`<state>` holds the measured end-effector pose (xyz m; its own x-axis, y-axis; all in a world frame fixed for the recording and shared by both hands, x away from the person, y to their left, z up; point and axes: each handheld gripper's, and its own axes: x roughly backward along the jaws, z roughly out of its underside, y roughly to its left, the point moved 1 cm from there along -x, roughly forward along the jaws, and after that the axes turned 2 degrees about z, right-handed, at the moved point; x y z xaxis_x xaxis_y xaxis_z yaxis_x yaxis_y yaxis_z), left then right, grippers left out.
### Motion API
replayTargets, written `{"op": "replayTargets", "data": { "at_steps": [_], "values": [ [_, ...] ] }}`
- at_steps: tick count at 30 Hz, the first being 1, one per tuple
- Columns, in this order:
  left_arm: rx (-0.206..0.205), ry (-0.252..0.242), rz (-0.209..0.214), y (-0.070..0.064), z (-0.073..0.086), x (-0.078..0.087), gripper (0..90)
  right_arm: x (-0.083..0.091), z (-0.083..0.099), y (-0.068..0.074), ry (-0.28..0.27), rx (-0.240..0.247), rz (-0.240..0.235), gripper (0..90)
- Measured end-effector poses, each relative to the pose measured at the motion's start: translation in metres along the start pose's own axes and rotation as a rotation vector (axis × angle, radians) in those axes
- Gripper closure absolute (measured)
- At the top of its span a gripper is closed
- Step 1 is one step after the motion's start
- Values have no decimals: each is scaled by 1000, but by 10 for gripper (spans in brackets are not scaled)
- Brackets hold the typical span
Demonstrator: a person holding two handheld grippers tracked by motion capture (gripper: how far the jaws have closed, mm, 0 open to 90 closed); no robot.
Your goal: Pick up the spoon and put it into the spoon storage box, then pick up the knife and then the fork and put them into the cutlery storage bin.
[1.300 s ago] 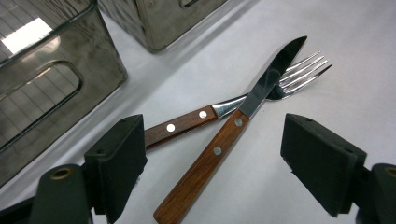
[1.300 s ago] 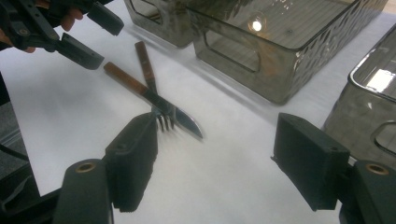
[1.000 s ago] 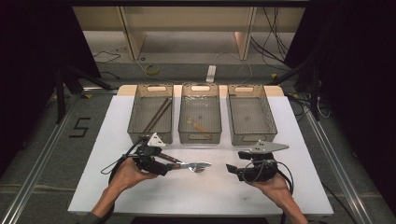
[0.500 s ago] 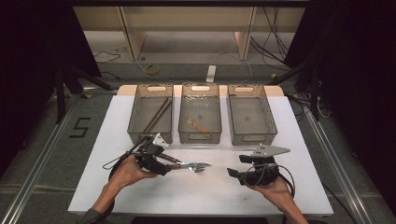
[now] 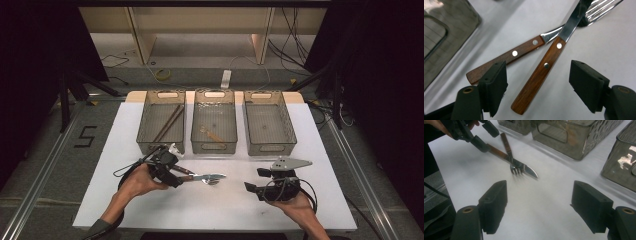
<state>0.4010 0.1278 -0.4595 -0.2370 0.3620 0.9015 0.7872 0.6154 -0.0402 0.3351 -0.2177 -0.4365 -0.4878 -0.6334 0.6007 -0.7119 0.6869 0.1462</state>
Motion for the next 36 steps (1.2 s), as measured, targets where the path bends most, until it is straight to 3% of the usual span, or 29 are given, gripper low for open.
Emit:
{"op": "replayTargets", "data": {
  "at_steps": [12, 36],
  "values": [
    [-31, 84, 9, 2, 0, -8, 388, 2, 3, 3, 11, -4, -1, 294],
    [-72, 121, 42, 5, 1, -13, 532, -2, 4, 5, 36, 11, -16, 295]
  ]
}}
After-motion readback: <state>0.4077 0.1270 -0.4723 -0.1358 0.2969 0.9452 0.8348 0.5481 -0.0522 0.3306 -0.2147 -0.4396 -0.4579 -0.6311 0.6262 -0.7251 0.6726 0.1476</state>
